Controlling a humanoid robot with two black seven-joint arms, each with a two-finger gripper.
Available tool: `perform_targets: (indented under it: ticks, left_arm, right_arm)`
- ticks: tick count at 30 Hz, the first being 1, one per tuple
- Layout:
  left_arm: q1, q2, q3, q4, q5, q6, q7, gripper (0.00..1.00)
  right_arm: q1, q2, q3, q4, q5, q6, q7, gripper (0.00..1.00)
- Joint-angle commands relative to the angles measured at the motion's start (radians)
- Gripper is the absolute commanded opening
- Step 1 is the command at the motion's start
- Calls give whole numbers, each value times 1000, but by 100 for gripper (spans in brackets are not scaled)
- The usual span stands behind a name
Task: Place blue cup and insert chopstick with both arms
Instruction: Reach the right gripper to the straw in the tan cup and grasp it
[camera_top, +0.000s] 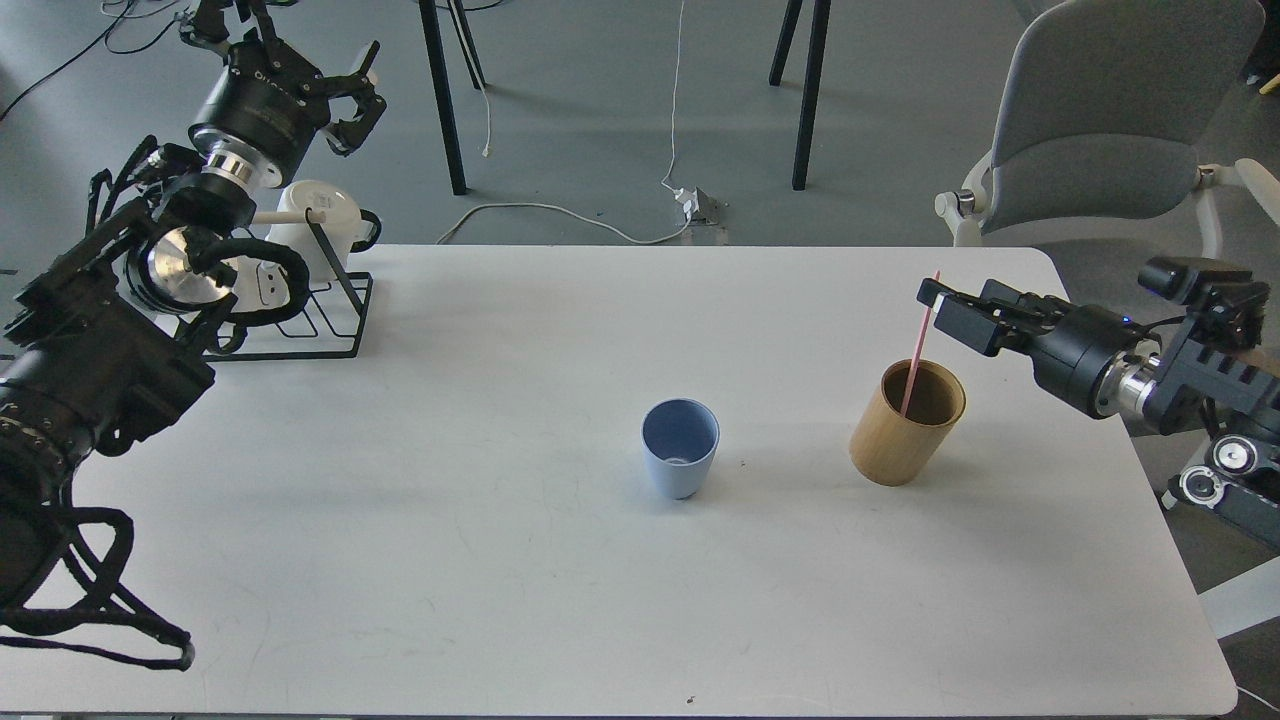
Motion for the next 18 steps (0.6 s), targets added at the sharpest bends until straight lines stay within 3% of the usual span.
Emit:
perform_targets:
  ticks: [1, 8, 18]
  left_arm:
    - [1, 3, 3, 0, 2, 0, -1, 98]
    - [4, 5, 5, 0, 2, 0, -2, 99]
    - [2, 2, 10, -1, 5, 0, -9, 99]
  right_arm:
    - [18, 65, -43, -61, -10, 0, -1, 69]
    - [41, 102, -104, -113, -12, 0, -2, 34]
    - [47, 91, -123, -104, -59, 0, -1, 1]
